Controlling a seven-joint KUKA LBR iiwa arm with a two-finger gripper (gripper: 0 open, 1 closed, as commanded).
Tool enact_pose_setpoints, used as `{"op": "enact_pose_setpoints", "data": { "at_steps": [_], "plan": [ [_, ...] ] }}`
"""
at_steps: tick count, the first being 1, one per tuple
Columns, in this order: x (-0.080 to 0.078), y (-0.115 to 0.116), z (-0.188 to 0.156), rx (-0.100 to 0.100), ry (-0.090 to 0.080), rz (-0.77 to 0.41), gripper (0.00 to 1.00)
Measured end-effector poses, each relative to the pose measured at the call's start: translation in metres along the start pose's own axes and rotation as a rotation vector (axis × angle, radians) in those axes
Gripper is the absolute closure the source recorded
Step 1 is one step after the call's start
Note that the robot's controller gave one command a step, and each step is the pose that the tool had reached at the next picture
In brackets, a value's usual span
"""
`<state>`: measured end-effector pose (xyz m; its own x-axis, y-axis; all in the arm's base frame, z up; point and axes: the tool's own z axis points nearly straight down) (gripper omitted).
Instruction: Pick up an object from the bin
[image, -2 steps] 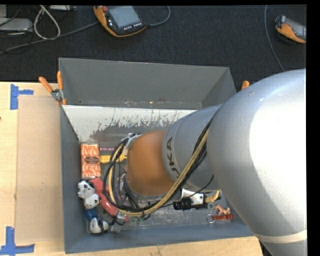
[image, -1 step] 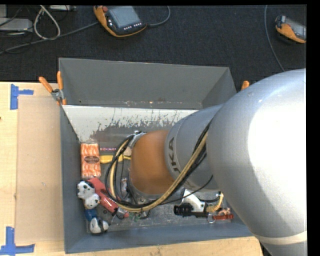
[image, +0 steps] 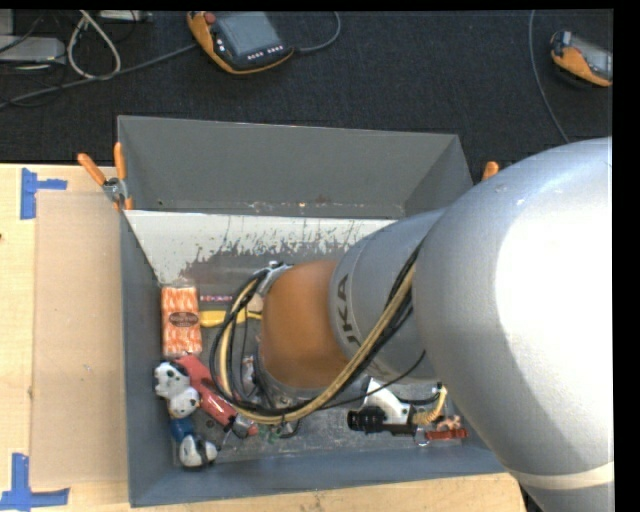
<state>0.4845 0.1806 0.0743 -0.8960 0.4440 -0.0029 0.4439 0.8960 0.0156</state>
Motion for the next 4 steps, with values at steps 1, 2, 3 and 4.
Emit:
{"op": "enact_pose_setpoints", "data": {
  "at_steps": [1, 2, 3, 4],
  "plan": [
    [0.000, 0.000, -0.001, -0.001, 0.000, 0.001, 1.00],
    [0.000, -0.001, -0.006, 0.001, 0.003, 0.004, 1.00],
    [0.002, -0.003, -0.046, 0.011, 0.011, 0.002, 1.00],
    [0.002, -0.003, -0.084, 0.013, 0.013, 0.002, 1.00]
  ]
}}
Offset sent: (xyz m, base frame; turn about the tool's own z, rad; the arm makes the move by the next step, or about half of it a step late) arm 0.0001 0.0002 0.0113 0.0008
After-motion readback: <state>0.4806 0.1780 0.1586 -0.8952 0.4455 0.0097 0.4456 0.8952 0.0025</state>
